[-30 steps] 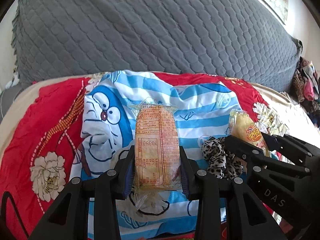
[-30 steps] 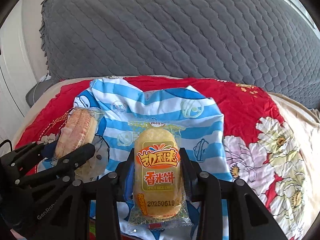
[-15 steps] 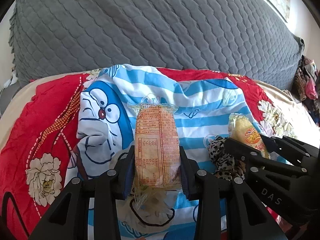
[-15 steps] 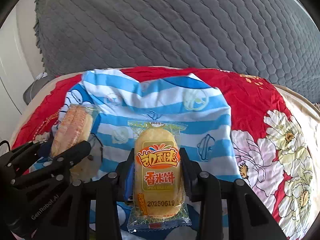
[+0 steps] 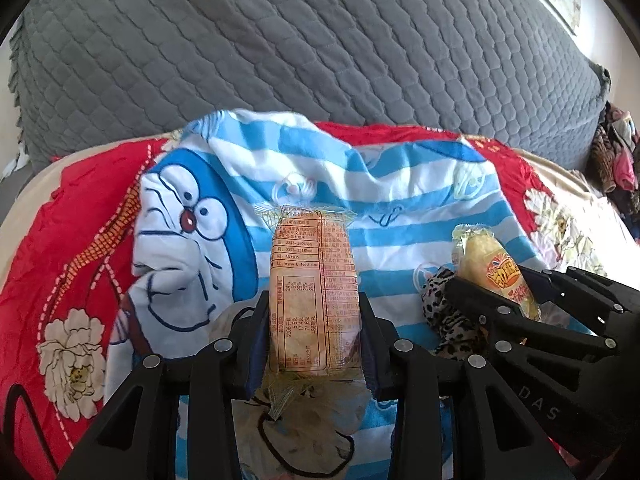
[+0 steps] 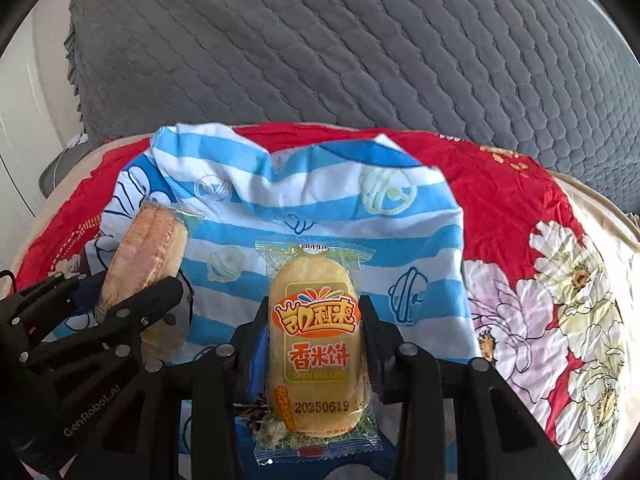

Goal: Organize objects

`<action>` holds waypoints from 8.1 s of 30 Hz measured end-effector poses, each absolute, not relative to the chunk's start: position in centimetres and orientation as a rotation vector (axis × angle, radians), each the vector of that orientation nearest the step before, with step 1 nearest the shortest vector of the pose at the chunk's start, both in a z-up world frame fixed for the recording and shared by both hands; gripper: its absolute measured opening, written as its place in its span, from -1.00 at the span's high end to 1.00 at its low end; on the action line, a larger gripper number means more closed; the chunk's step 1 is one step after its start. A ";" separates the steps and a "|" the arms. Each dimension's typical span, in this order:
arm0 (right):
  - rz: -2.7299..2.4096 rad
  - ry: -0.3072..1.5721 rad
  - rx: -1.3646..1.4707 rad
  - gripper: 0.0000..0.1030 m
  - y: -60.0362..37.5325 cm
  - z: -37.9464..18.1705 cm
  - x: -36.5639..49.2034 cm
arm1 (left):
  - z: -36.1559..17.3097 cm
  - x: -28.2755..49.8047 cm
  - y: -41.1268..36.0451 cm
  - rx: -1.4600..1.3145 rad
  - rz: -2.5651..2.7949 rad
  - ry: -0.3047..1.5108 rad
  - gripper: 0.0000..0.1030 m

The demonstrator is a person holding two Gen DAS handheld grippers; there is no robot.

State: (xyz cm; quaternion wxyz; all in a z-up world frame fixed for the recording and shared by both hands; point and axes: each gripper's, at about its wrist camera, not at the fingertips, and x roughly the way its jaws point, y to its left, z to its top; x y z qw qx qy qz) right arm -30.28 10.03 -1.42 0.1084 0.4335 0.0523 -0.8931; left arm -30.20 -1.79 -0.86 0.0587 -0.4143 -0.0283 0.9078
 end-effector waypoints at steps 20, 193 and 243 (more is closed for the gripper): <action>-2.616 0.199 1.333 0.19 9.9 -3.3 -30.1 | -3.1 -30.0 -1.9 -1.307 2.773 0.004 -0.30; -2.603 0.159 1.311 -0.97 14.5 -2.7 -13.6 | -4.3 -13.8 -1.1 -1.341 2.667 -0.071 -0.64; -2.509 0.236 1.284 -0.05 12.7 -4.7 -17.4 | -4.9 -16.0 -1.9 -1.235 2.497 -0.198 0.72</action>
